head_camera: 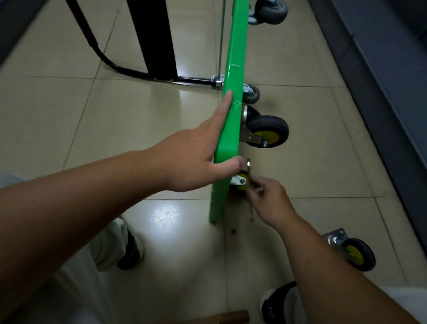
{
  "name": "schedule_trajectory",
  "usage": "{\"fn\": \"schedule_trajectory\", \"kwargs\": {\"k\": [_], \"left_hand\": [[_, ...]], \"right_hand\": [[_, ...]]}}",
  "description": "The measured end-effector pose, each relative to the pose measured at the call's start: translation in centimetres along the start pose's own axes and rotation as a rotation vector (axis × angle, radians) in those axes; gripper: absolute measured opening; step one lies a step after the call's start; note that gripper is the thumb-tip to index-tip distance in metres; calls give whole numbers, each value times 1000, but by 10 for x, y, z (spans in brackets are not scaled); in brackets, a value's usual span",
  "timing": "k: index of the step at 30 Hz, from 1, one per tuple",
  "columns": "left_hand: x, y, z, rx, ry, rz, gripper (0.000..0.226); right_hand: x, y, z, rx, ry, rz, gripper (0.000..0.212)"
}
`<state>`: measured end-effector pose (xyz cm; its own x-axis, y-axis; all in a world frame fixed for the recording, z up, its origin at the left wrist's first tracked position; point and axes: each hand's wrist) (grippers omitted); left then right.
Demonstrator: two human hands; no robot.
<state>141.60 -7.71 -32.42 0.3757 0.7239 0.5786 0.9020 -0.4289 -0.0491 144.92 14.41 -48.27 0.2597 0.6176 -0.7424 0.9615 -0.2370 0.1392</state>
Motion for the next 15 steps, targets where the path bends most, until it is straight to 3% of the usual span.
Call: {"fn": "schedule_trajectory", "kwargs": {"k": [1, 4, 6, 8, 11, 15], "left_hand": [[0, 1, 0, 1, 1, -4, 107], [2, 3, -1, 7, 8, -17, 105], [4, 4, -1, 9, 16, -31, 104], [5, 5, -1, 6, 29, -31, 103], [5, 6, -1, -3, 36, -26, 102], [6, 6, -1, 0, 42, -21, 103]], "right_hand": [[15, 7, -1, -30, 94, 92, 12], [40, 30, -12, -202, 379, 421, 28], [36, 38, -23, -310, 470, 504, 30], [14, 37, -32, -252, 354, 505, 28], [-39, 28, -42, -2, -24, 485, 24], [-105, 22, -50, 13, -399, 474, 20]]}}
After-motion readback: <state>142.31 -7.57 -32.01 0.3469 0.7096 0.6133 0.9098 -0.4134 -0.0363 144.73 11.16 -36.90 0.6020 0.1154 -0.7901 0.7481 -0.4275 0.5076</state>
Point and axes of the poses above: each hand's wrist, its own y-axis away from the middle knuckle, its own z-axis out of the palm, x = y × z, and after that the axes turned 13 degrees about x, right-handed
